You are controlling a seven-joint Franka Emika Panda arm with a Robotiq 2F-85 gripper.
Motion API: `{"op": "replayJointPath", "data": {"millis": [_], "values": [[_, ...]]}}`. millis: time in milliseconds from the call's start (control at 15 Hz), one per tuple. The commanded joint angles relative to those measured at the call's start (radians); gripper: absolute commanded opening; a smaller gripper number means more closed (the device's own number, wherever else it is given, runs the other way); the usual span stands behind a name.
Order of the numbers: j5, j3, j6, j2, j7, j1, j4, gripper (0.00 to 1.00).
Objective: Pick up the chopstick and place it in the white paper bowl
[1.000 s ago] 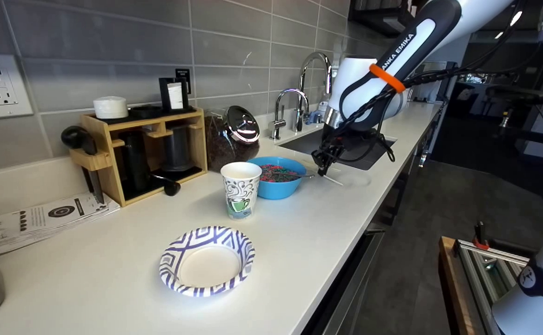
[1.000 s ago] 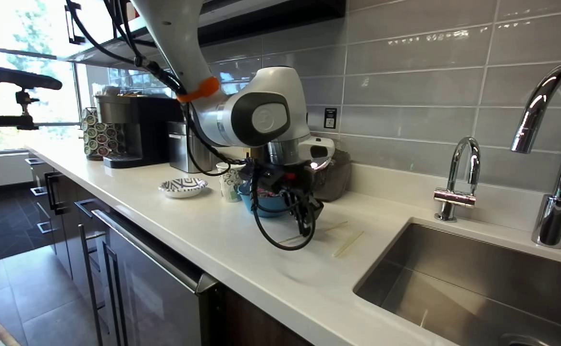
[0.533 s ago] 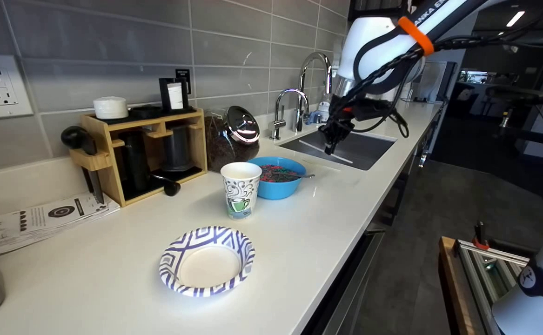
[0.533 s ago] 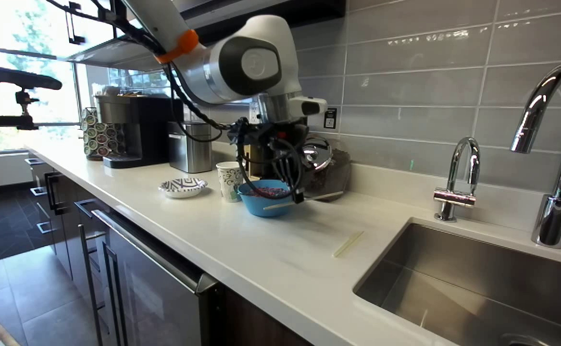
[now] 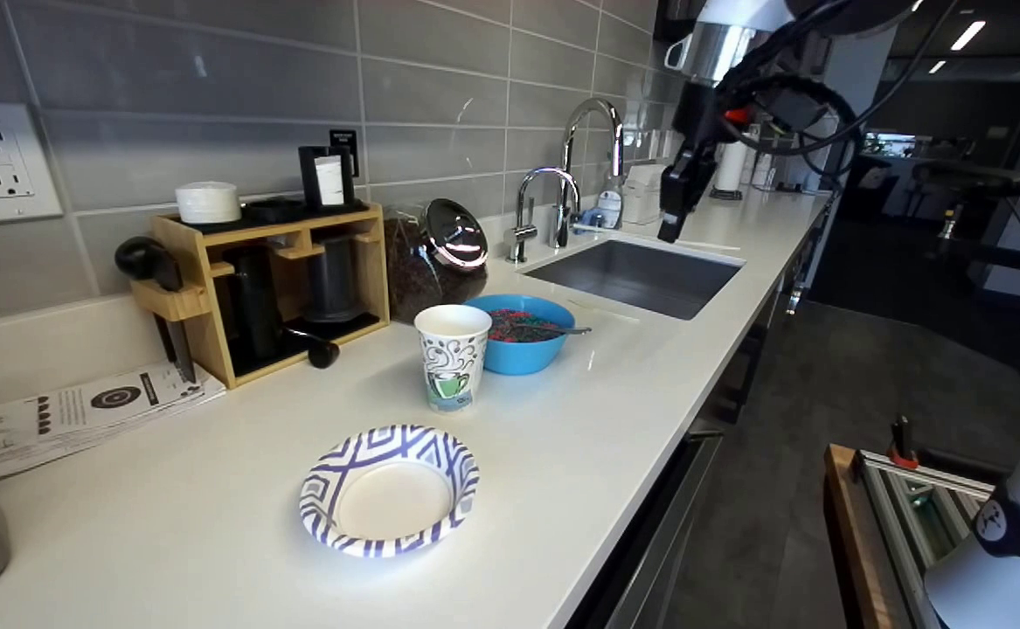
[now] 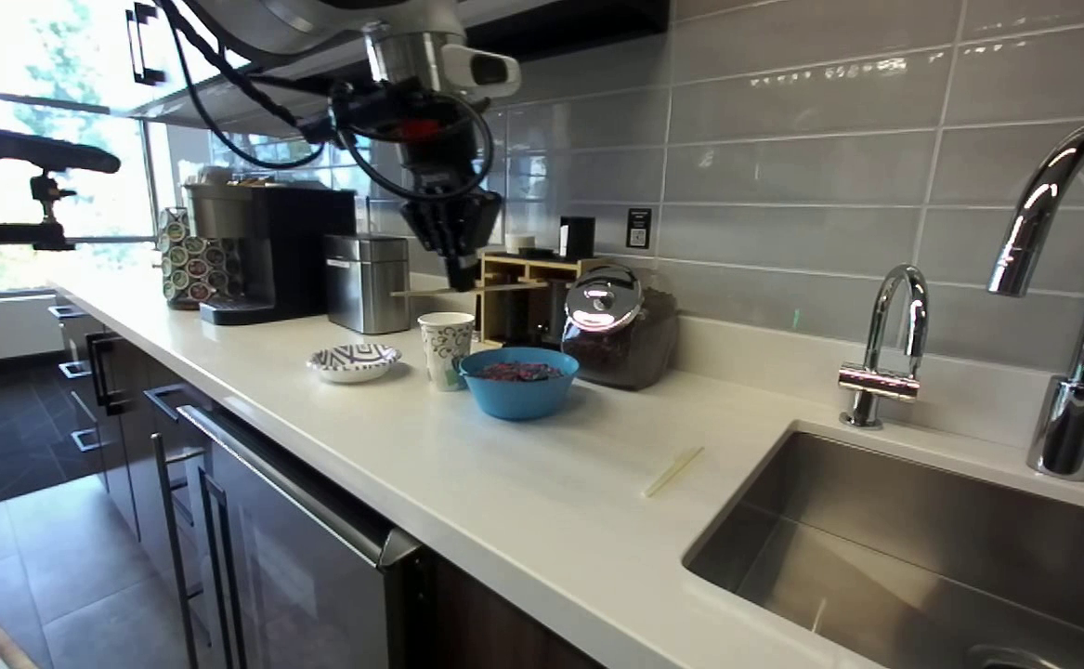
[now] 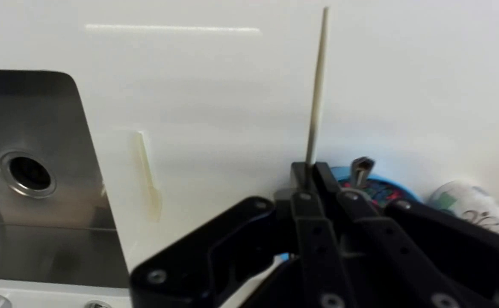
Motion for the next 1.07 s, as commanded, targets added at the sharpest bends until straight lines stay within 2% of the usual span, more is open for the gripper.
{"op": "replayJointPath", "data": {"millis": [0,267,533,600,667,1000], "values": [[0.071,0.035,-0.162,-0.121,-0.103,0.102,-0.009,0.01],[0.143,0.087,-0.27,-0.117,-0.167,0.229,0.036,0.01],[0.215,0.129,-0.27,-0.003,-0.22,0.34,0.069,0.01],[0.181,0.129,-0.249,-0.085,-0.181,0.298,0.03,0.01],[0.184,0.137,-0.248,-0.07,-0.178,0.31,0.032,0.06],[0.183,0.134,-0.248,-0.075,-0.176,0.296,0.034,0.06]]}}
